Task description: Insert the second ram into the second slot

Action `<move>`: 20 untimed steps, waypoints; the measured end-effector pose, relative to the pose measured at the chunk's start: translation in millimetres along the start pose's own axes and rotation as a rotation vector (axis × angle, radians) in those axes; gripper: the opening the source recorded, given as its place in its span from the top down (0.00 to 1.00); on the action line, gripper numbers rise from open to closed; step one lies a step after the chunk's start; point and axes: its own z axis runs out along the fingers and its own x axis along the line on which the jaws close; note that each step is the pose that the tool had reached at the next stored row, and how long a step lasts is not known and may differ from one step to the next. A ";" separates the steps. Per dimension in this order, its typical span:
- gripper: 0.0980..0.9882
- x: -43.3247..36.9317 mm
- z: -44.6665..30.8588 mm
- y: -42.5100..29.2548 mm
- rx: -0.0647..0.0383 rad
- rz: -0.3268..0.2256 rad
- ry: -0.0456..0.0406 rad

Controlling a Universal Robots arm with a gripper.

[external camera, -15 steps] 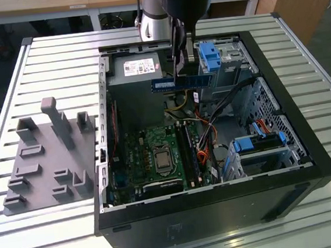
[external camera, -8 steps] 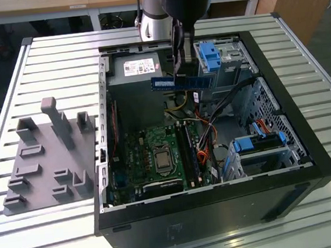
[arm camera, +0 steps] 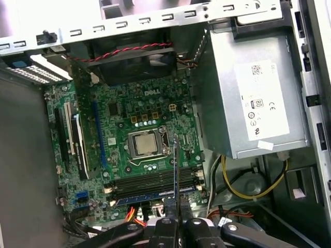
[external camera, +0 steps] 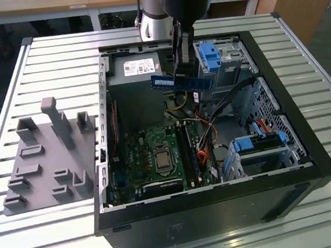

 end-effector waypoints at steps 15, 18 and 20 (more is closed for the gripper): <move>0.96 0.0 0.1 0.0 0.001 0.088 -0.0033; 0.96 0.0 0.1 0.0 0.002 0.103 -0.0038; 0.96 0.0 0.2 0.0 0.002 0.113 -0.0043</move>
